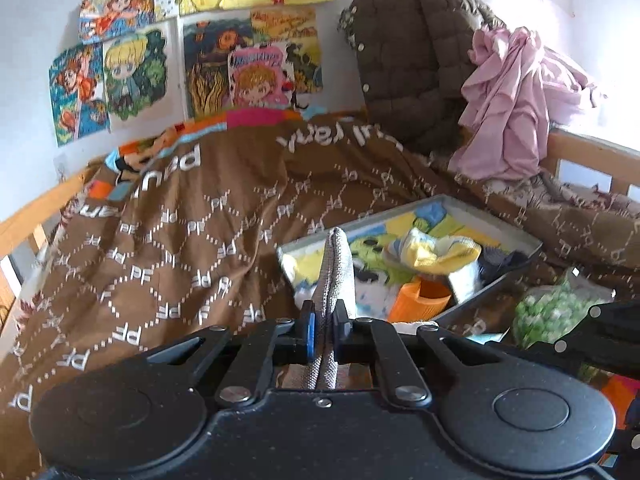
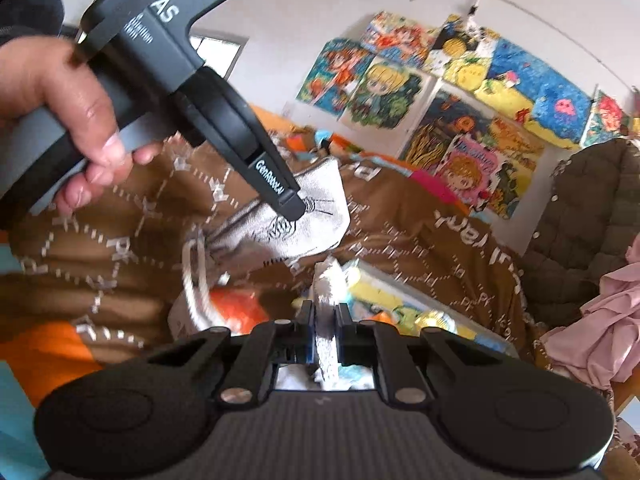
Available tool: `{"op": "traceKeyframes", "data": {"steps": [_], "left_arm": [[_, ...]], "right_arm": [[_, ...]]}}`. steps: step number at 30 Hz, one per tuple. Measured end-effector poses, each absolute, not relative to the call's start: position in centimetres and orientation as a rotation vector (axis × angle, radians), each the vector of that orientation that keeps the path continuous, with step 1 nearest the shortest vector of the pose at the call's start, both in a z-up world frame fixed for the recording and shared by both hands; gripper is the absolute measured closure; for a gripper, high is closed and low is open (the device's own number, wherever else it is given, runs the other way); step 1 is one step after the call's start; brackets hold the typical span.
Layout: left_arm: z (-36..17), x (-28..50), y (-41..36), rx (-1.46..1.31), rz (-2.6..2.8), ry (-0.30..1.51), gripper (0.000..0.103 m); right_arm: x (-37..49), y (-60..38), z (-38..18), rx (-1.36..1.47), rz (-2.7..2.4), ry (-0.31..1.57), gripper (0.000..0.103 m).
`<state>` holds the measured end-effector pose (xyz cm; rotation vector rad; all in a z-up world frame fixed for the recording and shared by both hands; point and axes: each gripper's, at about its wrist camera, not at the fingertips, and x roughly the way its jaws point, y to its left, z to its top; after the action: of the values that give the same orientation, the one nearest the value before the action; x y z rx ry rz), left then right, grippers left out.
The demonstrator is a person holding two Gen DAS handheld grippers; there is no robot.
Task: Organize soft objects
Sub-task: 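Lift the pouch with the left gripper while the right gripper carries the mask to the tray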
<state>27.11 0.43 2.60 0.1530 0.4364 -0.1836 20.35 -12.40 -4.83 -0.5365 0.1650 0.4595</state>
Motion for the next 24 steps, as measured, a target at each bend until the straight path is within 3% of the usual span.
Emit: {"op": "traceKeyframes", "data": {"steps": [12,24], "left_arm": [[8.6,29.6,-4.8,0.133,-0.227,0.309,0.095],[10.8,37.4,-10.2,0.022,-0.279,0.203,0.095]], "right_arm": [[21.4,-17.1,-0.6,-0.423,0.345,0.106,0.092],[29.8,-26.5,1.1,-0.159,0.166,0.146,0.092]]}}
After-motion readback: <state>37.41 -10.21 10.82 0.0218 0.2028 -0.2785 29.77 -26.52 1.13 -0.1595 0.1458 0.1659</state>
